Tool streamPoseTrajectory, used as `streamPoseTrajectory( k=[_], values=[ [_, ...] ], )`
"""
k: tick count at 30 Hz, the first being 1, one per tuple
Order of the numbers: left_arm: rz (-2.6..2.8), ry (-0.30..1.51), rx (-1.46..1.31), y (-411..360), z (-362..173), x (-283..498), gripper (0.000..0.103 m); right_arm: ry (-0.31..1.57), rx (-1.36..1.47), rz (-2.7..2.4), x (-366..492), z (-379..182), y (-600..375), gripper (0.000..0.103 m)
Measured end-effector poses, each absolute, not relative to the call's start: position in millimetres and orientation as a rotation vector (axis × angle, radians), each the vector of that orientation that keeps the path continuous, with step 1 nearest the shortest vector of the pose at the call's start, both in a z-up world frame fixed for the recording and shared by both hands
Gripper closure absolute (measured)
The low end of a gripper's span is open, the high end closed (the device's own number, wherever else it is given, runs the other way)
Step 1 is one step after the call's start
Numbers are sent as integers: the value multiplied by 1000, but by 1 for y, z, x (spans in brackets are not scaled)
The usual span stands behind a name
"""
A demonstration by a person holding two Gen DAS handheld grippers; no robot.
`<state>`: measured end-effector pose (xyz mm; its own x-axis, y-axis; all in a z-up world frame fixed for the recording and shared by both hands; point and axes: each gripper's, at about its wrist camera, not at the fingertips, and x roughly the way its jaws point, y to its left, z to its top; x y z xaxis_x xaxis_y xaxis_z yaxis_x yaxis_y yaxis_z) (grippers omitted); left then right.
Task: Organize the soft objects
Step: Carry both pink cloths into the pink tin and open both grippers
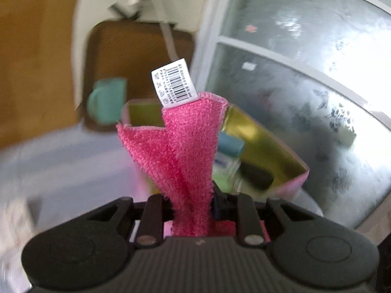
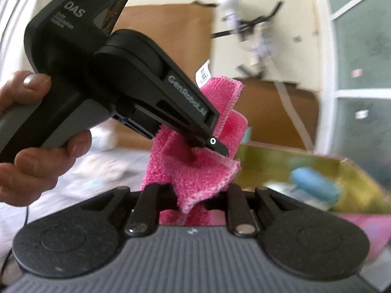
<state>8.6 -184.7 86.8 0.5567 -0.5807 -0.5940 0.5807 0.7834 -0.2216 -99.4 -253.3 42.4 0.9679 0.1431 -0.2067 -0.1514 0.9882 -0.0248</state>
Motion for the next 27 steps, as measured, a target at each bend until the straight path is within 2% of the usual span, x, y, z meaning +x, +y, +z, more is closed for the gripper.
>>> streamPoseTrajectory(
  k=[2,3,4,6,7,8,13,16,21,23,27],
  values=[
    [-708,669,32,-214,97,25,74,207,-38,91,-91,45,-281,83],
    [-711,661,42,-227,100,33,65,220,-36,60,-77,46,-291,79],
    [-711,654,47,-240,102,42,46,227,-35,22,-65,46,-300,73],
    [-671,655,69,-269,100,65,34,264,-43,-74,-38,39,-317,26],
    [-645,653,78,-281,97,76,25,304,-66,-126,-27,34,-322,26],
    [-603,658,96,-291,90,89,24,327,-77,-164,-25,31,-325,27],
    [-449,741,80,-288,49,114,23,285,20,-136,-55,15,-339,26],
    [-443,729,126,-282,36,106,21,269,39,-143,-66,8,-333,26],
    [-464,651,149,-268,47,83,20,208,31,-150,-72,16,-316,26],
    [-466,616,108,-259,61,80,13,196,-13,-162,-71,19,-307,26],
    [-442,560,-41,-219,87,79,13,228,-30,-316,-50,24,-312,28]
  ],
)
